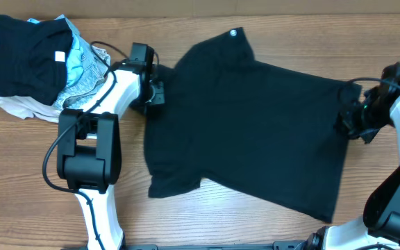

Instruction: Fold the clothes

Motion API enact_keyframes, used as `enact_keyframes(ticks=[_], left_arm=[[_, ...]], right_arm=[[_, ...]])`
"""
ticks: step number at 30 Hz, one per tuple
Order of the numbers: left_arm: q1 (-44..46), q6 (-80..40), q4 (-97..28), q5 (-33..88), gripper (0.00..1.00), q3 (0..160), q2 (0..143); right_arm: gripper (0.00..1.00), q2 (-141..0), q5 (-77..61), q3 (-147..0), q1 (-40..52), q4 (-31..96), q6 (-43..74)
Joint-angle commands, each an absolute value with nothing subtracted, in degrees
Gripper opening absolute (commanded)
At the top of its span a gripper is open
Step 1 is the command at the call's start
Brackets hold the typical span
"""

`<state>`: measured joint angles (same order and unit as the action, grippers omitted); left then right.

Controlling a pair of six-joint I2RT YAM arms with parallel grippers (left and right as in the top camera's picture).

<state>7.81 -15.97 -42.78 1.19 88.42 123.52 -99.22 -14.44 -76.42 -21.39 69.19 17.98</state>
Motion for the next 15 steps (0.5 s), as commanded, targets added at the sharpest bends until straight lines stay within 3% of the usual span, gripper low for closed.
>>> enact_keyframes(ticks=[1,3,7,9,11,13,15], left_arm=[[1.1,-25.3,-44.9,-8.4,0.04,85.6,125.4],[-0.8,-25.3,-45.2,-5.5,0.04,85.6,125.4],[-3.0,-25.3,-46.1,-2.9,0.04,85.7,125.4],[-3.2,-25.2,-46.5,-2.7,0.04,85.7,125.4],[-3.2,-24.2,-46.7,-2.7,0.04,85.7,125.4],[-3.2,-23.6,-46.8,-2.7,0.04,85.8,125.3],[-3.2,-22.2,-48.2,-1.3,0.04,87.4,125.3]], right_arm=[[0.16,-99.8,-11.8,-69.1,-21.3,67.5,18.5],[0.25,-100.0,-11.5,-65.0,-21.3,65.7,18.5],[0.34,-100.1,-11.6,-58.3,-21.1,60.8,18.5],[0.57,-100.1,-12.1,-55.4,-20.6,59.1,18.5],[0.7,-100.1,-12.4,-53.1,-20.1,58.1,18.5],[0.7,-100.1,-14.3,-50.8,-19.2,55.9,17.5],[0.58,-100.1,-17.1,-47.4,-17.6,51.5,17.6]])
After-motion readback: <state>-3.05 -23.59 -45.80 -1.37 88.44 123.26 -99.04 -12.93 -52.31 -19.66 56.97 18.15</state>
